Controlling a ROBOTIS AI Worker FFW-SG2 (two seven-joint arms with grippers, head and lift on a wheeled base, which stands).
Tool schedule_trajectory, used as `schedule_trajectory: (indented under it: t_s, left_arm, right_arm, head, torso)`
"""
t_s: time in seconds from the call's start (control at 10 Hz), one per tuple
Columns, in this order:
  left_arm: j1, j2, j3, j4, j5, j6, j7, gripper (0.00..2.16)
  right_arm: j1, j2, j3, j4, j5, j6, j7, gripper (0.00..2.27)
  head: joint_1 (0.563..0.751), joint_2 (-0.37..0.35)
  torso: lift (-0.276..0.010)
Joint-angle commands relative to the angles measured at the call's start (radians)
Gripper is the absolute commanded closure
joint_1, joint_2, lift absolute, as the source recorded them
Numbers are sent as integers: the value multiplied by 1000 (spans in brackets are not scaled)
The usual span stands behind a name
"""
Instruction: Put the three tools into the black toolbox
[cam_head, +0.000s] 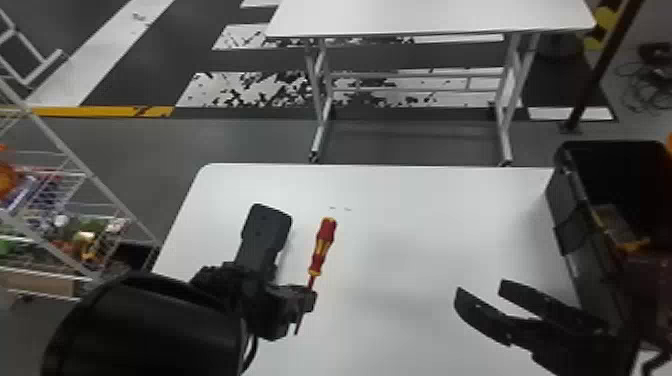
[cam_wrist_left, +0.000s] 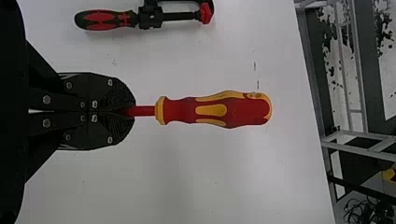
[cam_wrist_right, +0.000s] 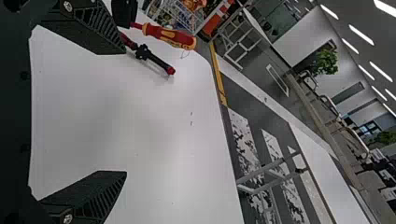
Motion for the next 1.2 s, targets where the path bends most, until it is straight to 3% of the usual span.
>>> schedule_trajectory:
  t_s: [0.0,0.2,0.3,0.5,0.8,1.1]
  left_arm:
    - [0,-12,18,6,74,4,-9,2027]
    - [4,-52,84,14,214,4,-66,2027]
    - [6,-72,84,26,234,4,-76,2027]
    - [6,-120,133,47,337,-21,-142,2027]
    - [-10,-170,127,72,395,-6,-210,2027]
    - [-13,-181,78,126,389,4,-238,2027]
  right_arm:
    - [-3,0,1,-4,4,13,0,80]
    - [-5,-8,-39,-7,-6,16,0,80]
    - [-2,-12,-58,-7,-12,16,3,80]
    - [0,-25,-87,0,-30,16,6,80]
    - [-29,-51,-133,23,-69,16,8,80]
    - [-92,-101,-220,82,-156,22,12,80]
  head:
    - [695,146]
    - [695,100]
    - [695,49]
    - [695,-23]
    - [695,-160]
    - [695,-266]
  torso:
    - [-51]
    - [-51]
    - [-51]
    - [-51]
    - [-51]
    - [-51]
